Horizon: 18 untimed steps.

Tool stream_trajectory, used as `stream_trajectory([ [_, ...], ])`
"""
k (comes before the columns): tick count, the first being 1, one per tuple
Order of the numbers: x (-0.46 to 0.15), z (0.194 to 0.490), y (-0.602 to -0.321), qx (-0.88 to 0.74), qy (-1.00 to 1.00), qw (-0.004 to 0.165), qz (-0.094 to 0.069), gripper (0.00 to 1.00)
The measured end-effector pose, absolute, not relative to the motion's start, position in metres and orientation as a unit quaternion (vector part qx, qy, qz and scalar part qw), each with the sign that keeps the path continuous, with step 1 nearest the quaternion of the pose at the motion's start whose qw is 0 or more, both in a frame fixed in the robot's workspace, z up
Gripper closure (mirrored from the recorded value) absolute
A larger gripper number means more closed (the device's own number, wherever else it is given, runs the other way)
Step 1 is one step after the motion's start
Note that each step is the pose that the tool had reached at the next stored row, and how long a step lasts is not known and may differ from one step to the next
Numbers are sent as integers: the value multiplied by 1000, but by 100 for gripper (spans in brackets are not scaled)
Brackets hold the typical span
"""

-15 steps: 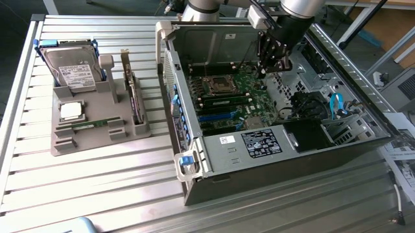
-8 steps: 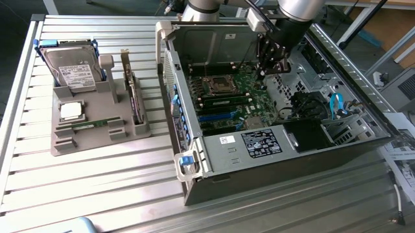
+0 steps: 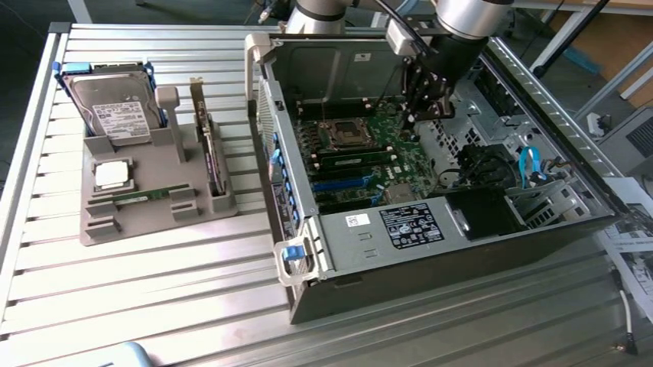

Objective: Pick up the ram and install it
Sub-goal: 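Press down the ram until it locks into place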

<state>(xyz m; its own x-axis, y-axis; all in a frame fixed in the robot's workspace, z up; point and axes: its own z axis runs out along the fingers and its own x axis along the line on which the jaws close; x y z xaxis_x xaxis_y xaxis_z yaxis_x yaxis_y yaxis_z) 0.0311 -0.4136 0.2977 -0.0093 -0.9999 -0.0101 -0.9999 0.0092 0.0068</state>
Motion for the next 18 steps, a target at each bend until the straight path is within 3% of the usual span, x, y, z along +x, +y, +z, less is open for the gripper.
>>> stream_trajectory([
  [18,31,275,-414,-704,710,1,6,89],
])
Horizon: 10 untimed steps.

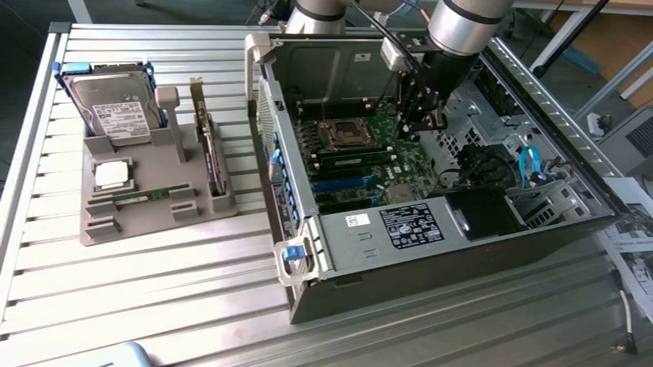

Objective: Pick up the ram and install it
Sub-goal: 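Press down the ram until it locks into place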

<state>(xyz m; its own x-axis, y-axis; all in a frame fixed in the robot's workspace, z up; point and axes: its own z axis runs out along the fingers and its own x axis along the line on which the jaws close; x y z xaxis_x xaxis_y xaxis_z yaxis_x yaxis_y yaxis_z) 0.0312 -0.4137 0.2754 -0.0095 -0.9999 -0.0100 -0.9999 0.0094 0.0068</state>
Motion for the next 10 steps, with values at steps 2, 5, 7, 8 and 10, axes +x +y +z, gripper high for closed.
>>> stream_trajectory([
  [2,31,273,-414,-704,710,1,6,89],
  [5,31,270,-414,-704,710,1,6,89],
  [7,31,267,-414,-704,710,1,6,89],
  [8,31,265,-414,-704,710,1,6,89],
  [10,31,261,-414,-704,710,1,6,89],
])
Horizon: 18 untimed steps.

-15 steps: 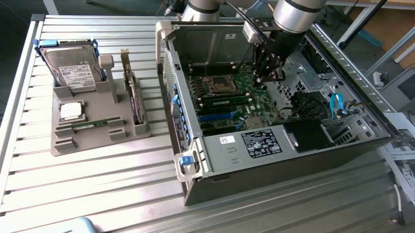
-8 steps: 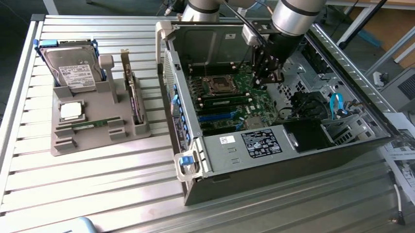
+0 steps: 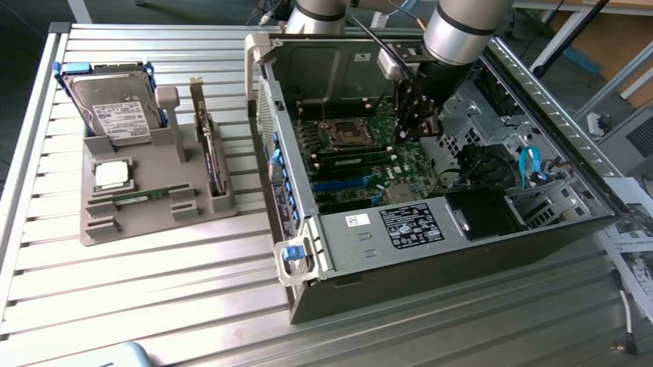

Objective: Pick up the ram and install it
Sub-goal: 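Press down the ram until it locks into place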

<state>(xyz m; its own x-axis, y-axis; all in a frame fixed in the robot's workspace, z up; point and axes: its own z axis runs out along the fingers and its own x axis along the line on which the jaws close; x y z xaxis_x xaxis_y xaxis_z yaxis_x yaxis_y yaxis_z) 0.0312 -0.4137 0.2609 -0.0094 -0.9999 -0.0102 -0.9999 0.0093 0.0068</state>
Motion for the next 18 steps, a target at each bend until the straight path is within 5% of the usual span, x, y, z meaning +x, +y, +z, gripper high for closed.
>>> stream_trajectory([
  [18,31,251,-414,-704,710,1,6,89],
])
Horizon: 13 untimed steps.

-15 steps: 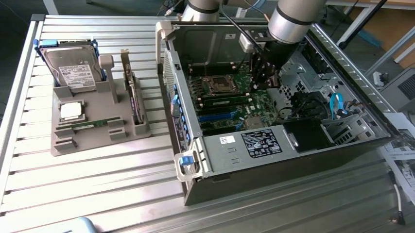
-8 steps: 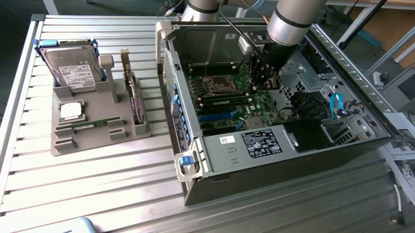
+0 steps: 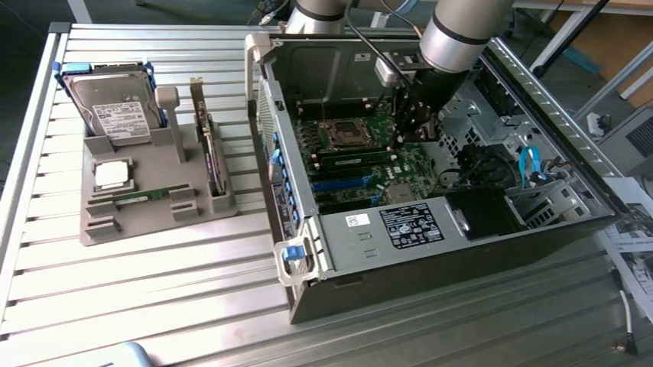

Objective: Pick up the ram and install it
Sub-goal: 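Press down the ram until it locks into place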

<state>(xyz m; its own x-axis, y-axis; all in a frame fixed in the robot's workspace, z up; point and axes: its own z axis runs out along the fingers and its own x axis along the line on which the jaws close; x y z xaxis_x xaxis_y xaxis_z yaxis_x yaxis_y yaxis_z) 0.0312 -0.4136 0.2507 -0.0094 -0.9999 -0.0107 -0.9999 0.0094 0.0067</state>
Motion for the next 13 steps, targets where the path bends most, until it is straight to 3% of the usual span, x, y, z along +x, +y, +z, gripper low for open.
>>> stream_trajectory([
  [13,31,245,-414,-704,710,1,6,89],
])
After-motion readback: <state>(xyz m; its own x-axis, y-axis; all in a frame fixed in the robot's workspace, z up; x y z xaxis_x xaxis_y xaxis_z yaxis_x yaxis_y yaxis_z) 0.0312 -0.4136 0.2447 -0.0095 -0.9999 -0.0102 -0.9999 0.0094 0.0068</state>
